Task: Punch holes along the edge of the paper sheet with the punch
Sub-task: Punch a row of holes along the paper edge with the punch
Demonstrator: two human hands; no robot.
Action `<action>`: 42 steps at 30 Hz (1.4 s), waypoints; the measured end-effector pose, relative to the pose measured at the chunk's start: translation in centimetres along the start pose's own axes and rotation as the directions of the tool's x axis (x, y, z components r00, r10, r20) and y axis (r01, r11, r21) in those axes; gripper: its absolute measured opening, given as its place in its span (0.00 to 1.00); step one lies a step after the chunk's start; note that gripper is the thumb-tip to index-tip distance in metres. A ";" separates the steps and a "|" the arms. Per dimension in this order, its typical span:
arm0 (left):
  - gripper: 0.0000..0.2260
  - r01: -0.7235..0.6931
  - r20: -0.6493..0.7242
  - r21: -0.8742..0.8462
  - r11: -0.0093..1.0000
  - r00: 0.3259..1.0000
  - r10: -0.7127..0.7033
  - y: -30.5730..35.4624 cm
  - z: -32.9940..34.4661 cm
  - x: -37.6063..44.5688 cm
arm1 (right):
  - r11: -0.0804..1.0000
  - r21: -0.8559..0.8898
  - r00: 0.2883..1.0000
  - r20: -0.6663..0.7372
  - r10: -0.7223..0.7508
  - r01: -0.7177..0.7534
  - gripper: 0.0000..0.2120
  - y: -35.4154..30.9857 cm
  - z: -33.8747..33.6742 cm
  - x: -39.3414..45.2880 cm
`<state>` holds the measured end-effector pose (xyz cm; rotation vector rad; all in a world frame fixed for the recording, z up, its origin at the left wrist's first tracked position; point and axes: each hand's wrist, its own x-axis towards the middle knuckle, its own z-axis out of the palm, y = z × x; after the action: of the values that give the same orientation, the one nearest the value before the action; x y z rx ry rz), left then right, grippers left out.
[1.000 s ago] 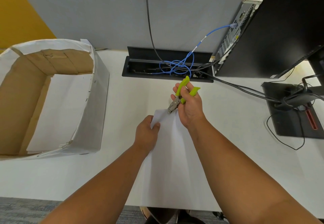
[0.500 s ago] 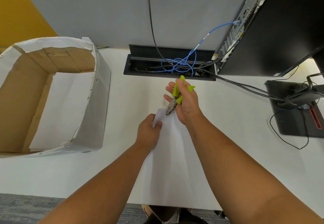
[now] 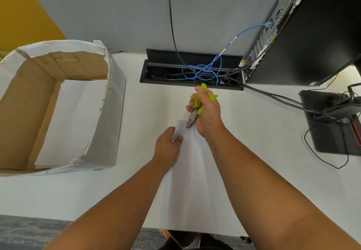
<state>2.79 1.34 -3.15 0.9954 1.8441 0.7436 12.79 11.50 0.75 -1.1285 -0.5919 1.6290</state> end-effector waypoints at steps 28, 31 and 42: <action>0.09 0.004 0.033 0.024 1.000 0.999 -0.005 -0.2 -0.3 -0.1 | 0.991 -0.091 0.995 -0.007 -0.095 0.094 0.06 0.1 0.6 -0.1; 0.08 -0.006 0.031 0.016 1.000 0.999 0.006 -0.3 -0.3 -0.1 | 0.989 -0.103 0.994 -0.016 -0.104 0.102 0.05 0.0 0.7 -0.1; 0.06 -0.022 0.034 -0.008 1.000 0.999 0.022 -0.3 -0.3 -0.1 | 0.990 -0.111 0.995 -0.036 -0.090 0.086 0.06 0.1 0.9 -0.4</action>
<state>2.43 1.07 -3.19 1.0193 1.8022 0.7418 11.96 11.26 1.25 -1.1955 -0.7020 1.5098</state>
